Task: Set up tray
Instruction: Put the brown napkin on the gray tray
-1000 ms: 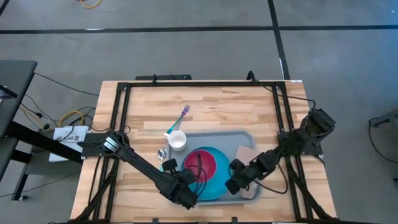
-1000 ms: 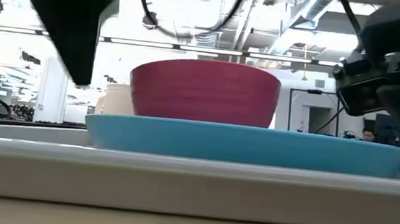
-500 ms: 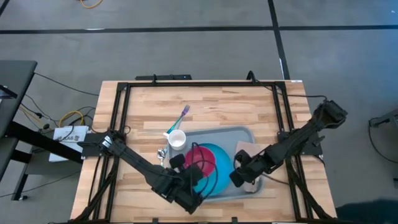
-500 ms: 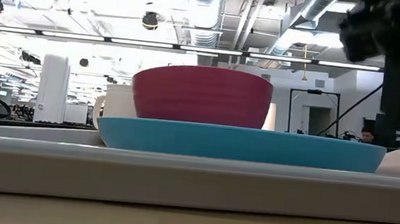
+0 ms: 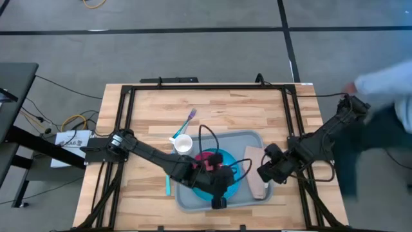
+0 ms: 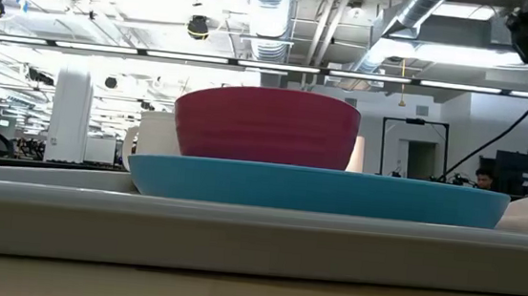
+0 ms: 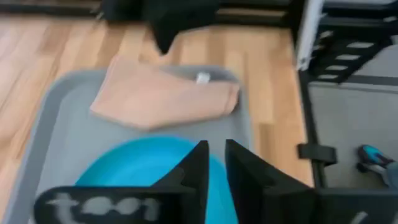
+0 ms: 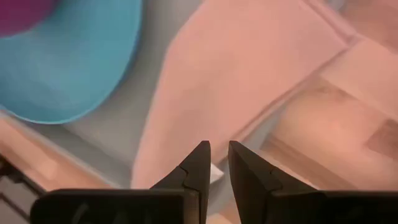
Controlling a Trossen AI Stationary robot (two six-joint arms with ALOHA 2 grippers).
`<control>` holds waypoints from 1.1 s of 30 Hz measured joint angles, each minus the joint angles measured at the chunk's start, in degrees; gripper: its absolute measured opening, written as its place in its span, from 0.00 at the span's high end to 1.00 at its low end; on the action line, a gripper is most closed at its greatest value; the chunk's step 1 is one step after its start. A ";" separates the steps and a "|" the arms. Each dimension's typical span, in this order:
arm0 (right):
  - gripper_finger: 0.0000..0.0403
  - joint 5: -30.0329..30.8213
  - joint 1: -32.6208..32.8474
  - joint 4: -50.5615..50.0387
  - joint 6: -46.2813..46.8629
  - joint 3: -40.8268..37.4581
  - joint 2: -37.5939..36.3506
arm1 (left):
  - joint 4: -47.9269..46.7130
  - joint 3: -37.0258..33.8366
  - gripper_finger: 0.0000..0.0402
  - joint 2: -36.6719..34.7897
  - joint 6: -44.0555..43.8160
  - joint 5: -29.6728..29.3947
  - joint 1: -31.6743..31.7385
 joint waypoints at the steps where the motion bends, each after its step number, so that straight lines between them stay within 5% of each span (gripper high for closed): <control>1: 0.87 0.00 0.30 -0.67 -0.01 0.00 -0.02 | 1.06 0.00 0.86 0.02 1.26 0.91 0.62; 11: 0.87 4.15 -0.84 -2.32 -9.45 -0.13 4.90 | 2.81 -0.02 0.70 0.11 -1.28 1.82 4.60; 22: 0.85 -3.42 -10.09 -8.76 -25.28 -0.16 6.81 | 2.38 -0.02 0.69 0.12 -2.32 3.85 4.47; 33: 0.69 -7.07 -21.48 -13.92 -37.89 -0.15 3.04 | 2.45 -0.06 0.69 0.12 -2.66 7.77 4.34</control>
